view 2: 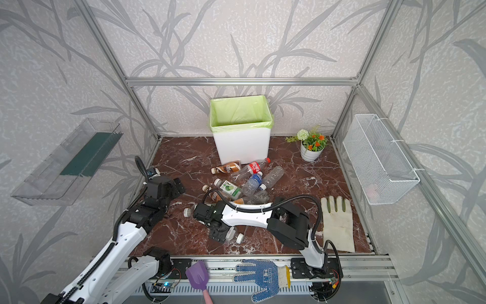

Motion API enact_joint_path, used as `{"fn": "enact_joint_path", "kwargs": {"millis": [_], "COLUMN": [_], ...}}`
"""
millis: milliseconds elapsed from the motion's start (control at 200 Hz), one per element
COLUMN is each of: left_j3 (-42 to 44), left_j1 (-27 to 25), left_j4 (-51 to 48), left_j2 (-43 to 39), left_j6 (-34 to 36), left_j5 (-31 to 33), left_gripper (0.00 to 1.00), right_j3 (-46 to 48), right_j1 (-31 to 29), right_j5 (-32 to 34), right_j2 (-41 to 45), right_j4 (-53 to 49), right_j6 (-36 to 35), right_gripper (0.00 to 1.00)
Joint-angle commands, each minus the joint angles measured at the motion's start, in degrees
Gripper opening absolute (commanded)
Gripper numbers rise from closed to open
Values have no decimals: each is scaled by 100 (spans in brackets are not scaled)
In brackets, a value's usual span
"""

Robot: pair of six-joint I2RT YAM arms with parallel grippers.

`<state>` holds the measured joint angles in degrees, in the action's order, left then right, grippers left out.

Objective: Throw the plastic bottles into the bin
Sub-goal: 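Reach the right gripper across the pile and grasp a red-labelled clear bottle, then lift the red-labelled bottle with the right gripper and release it into the bin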

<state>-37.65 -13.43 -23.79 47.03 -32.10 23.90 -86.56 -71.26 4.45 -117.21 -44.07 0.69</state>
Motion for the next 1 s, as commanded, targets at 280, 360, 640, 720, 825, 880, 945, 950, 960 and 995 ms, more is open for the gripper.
{"fn": "enact_joint_path", "kwargs": {"millis": [280, 360, 640, 720, 825, 880, 945, 950, 960, 995], "left_j3": [47, 47, 40, 9, -142, -228, -269, -265, -273, -278], "left_j1": [46, 48, 42, 35, 1, -65, -167, -172, -187, -256], "left_j4": [-179, -186, 67, 164, 132, 105, 125, 131, 143, 172], "left_j2": [-101, -97, 78, 242, 568, 711, 840, 841, 854, 885], "left_j6": [113, 161, 1042, 1265, 1504, 1565, 1614, 1617, 1625, 1657], "left_j5": [140, 155, -464, -747, -1036, -1080, -1035, -1027, -1017, -971], "left_gripper": [99, 99, 99, 99, 99, 99, 99, 99, 99, 99], "right_j3": [-439, -477, -1574, -1734, -2000, -2192, -2273, -2275, -2279, -2296], "right_j1": [-26, -13, 677, 949, 1446, 1647, 1860, 1879, 1908, 2049], "right_j5": [-402, -353, 894, 1195, 1005, 830, 672, 663, 645, 571], "right_j2": [175, 490, 1877, 2471, 3059, 3242, 3397, 3406, 3417, 3433], "right_j4": [-379, -339, 138, 1142, 2468, 2968, 3550, 3583, 3678, 3928], "right_j6": [64, 24, -1041, -1863, -2458, -2569, -2712, -2722, -2736, -2766], "right_gripper": [51, 47, 42, 42, 42, 42, 43, 43, 43, 43]}}
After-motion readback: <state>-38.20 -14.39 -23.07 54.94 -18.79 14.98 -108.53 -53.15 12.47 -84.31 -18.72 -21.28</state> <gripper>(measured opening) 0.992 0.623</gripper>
